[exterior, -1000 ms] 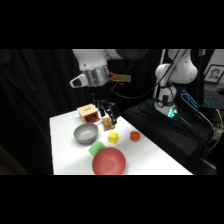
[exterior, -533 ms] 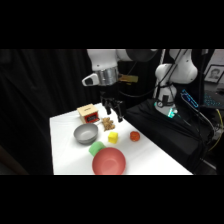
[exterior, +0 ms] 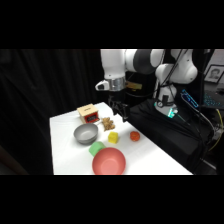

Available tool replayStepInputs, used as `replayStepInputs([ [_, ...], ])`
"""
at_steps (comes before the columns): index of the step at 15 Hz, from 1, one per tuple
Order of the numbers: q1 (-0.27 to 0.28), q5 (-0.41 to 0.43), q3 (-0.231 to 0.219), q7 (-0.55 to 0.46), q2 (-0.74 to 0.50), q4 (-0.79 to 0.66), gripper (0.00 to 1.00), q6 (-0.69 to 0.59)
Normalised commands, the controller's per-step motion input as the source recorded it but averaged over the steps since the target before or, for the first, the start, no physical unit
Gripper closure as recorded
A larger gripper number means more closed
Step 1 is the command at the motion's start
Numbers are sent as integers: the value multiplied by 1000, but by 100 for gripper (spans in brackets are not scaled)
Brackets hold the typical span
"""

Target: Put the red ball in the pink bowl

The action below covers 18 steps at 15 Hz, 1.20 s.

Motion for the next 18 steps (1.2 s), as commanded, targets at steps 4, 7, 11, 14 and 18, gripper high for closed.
replayStepInputs([
  [4, -28, 48, -2, 45, -289, -431, 0, 374],
  [7, -8, 24, 21, 71, -283, -402, 0, 313],
  [11, -9, 28, 19, 77, -278, -396, 0, 314],
  [14, 1, 71, 19, 59, -159, -333, 0, 370],
  [18, 33, 132, 31, 26, 1, -226, 0, 396],
])
